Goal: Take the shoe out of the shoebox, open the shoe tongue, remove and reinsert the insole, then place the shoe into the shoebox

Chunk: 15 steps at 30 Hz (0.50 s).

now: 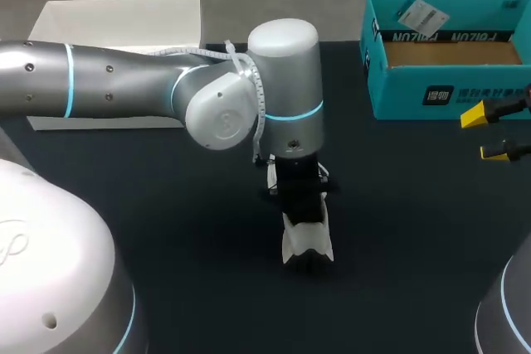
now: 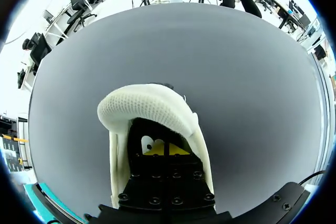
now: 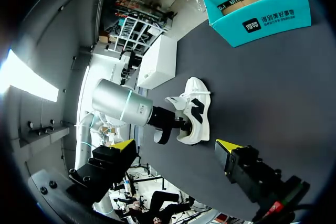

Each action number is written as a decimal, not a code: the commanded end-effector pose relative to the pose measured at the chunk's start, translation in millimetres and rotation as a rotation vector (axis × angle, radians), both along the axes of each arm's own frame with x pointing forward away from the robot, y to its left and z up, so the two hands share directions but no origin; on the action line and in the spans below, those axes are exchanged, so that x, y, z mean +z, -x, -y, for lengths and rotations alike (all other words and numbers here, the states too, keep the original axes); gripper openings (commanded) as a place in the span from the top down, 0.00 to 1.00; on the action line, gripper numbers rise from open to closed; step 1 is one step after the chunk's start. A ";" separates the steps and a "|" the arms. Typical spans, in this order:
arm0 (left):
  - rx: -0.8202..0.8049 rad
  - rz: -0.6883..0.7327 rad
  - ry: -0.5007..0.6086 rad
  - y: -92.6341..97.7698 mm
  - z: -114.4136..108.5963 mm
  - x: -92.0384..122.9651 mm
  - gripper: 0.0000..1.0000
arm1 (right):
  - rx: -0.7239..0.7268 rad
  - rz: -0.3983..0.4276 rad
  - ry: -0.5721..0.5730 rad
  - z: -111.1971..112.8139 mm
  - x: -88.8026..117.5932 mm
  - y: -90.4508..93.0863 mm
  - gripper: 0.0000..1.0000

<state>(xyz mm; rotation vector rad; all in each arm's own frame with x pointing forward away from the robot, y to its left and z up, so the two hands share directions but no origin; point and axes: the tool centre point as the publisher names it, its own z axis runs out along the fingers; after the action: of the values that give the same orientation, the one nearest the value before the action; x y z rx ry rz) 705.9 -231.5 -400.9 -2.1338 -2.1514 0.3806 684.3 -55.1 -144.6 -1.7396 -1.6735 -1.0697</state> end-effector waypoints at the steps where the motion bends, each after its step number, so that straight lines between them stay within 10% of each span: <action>1: 0.003 0.008 -0.015 6.2 8.1 -8.2 1.00 | -0.003 -0.001 0.002 -0.4 -0.2 1.1 0.00; 15: -0.001 0.156 -0.047 -8.0 2.1 43.7 1.00 | -0.003 -0.001 0.002 -0.4 -0.2 1.1 0.00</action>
<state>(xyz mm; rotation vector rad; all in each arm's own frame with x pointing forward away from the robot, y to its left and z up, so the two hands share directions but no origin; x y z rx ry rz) 713.8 -240.0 -376.1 -2.1983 -2.2030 0.2048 684.3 -55.1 -144.6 -1.7396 -1.6735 -1.0697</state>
